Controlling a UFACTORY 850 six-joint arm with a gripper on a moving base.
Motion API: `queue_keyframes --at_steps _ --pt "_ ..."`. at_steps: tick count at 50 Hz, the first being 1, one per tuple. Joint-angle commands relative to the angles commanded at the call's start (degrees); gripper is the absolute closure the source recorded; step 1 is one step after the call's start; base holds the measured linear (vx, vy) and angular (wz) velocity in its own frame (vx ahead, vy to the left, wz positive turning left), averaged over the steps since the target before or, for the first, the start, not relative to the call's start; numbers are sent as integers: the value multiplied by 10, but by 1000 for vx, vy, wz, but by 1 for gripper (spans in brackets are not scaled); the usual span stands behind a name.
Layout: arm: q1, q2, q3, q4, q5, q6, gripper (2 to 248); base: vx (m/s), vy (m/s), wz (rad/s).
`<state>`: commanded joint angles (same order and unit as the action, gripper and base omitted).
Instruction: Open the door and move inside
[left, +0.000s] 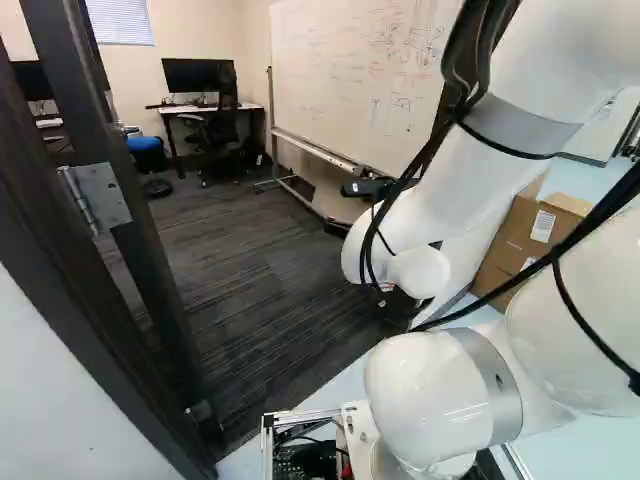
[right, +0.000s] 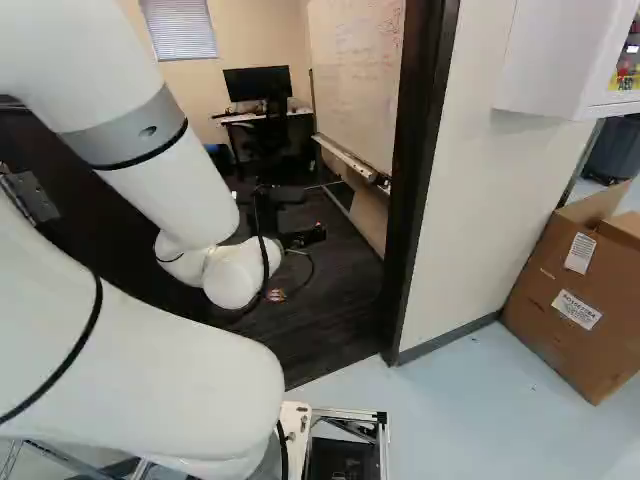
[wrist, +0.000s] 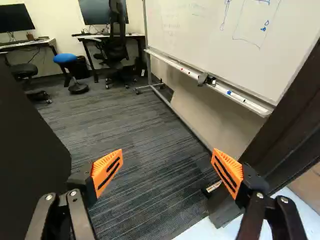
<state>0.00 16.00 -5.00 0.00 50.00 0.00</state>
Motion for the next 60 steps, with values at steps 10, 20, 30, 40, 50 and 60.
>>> queue_keyframes --at_steps 10,20,30,40,50,60 --pt "0 0 0 0 0 0 3 128 4 -8" --pt "0 0 0 0 0 0 3 133 6 -4" --pt "0 0 0 0 0 0 3 138 29 129" --pt "0 0 0 0 0 0 3 147 43 195" --pt "0 0 0 0 0 0 3 162 49 231" --pt "0 0 0 0 0 0 3 175 51 247"
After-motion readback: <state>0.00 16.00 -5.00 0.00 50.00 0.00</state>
